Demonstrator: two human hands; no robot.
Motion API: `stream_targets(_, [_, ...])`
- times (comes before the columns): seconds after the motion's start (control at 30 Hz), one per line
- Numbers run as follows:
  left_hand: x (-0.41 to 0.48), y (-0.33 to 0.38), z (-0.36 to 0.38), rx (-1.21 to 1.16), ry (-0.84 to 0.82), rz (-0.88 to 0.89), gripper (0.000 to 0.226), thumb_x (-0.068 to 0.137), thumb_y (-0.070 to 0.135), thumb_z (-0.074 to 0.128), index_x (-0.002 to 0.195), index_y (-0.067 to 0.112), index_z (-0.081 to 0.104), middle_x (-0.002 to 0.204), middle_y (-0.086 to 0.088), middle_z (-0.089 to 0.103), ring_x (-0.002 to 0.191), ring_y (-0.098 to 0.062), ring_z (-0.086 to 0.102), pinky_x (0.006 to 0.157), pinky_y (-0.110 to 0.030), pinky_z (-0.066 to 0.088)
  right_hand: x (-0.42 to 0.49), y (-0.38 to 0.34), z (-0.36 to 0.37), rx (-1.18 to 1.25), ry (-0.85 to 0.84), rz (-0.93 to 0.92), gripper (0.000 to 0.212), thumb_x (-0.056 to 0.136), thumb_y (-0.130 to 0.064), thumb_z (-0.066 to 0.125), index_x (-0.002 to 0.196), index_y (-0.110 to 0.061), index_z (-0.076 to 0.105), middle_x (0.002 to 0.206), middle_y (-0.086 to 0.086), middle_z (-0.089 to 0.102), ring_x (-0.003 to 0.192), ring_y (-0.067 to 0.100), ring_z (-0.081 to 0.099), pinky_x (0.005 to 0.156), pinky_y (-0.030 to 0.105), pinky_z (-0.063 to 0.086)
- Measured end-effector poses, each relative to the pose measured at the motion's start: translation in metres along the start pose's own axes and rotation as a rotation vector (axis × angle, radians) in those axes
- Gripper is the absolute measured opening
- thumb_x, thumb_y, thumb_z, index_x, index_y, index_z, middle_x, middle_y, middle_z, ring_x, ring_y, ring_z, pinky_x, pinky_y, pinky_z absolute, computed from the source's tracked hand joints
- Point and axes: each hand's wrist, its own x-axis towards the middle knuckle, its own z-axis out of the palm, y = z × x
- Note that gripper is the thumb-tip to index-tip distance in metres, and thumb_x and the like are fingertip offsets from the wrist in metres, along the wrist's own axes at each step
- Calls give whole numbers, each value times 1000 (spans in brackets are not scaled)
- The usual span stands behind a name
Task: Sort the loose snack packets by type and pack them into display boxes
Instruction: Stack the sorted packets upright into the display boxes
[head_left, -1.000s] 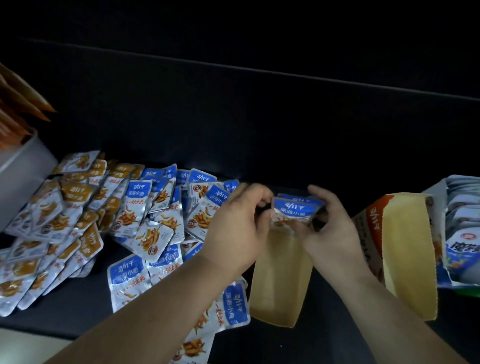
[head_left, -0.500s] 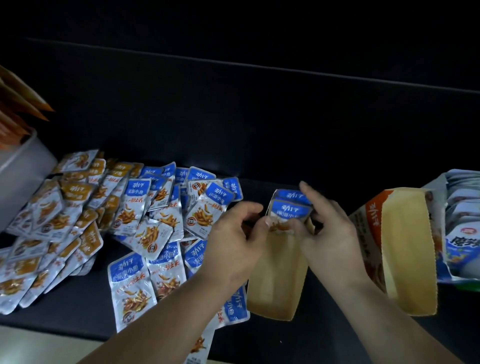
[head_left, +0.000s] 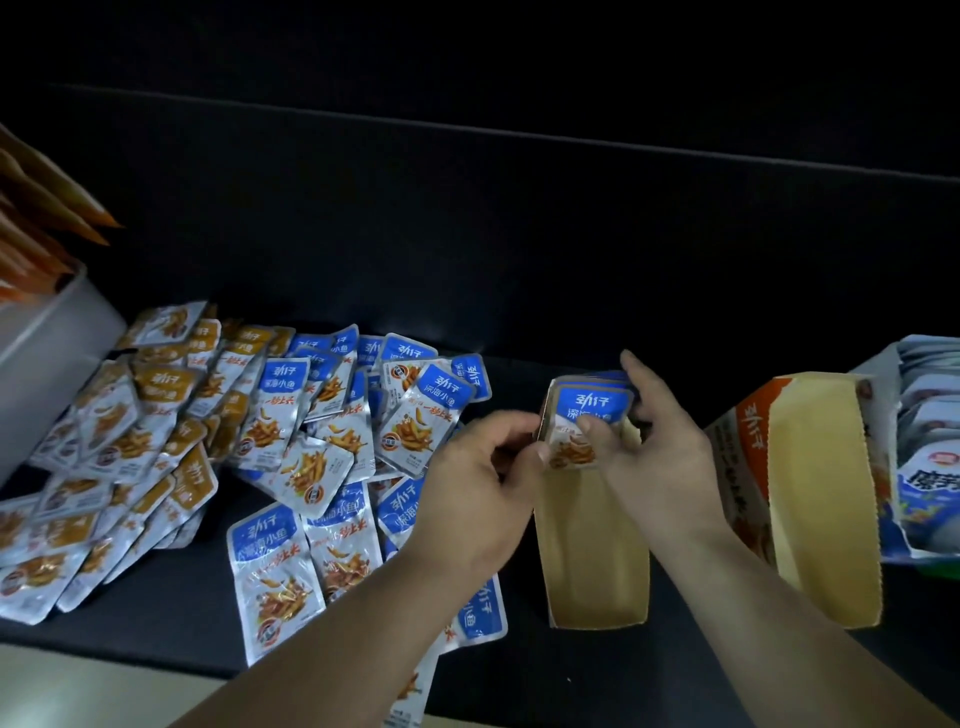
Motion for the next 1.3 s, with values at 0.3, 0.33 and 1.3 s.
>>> stream_targets(0.3, [-16,-4,-6,-24,52,-83,23,96,25,72,119,29,70,98,16,73,96,2,69,81,-16,57,-13,-3,-7,30,29,-17,78,85,-31,82,152,-33,43,140,-12,57,127,2,54,106,35,51])
stream_targets(0.33, [-20,-4,-7,-26,48,-93,23,96,26,71,119,30,69,98,17,73,97,2,69,81,-17,57,-14,-4,-11,30,35,-16,78,85,-31,82,152,-34,43,140,-13,56,127,2,54,105,38,52])
stream_targets(1.3, [-140,-114,-136,745,88,79,43,95,55,61,133,33,64,165,8,35,152,-22,33,120,-59,31,-130,-6,97,-389,-522,-371,77,85,-43,79,151,-29,44,170,0,18,158,24,12,104,36,40])
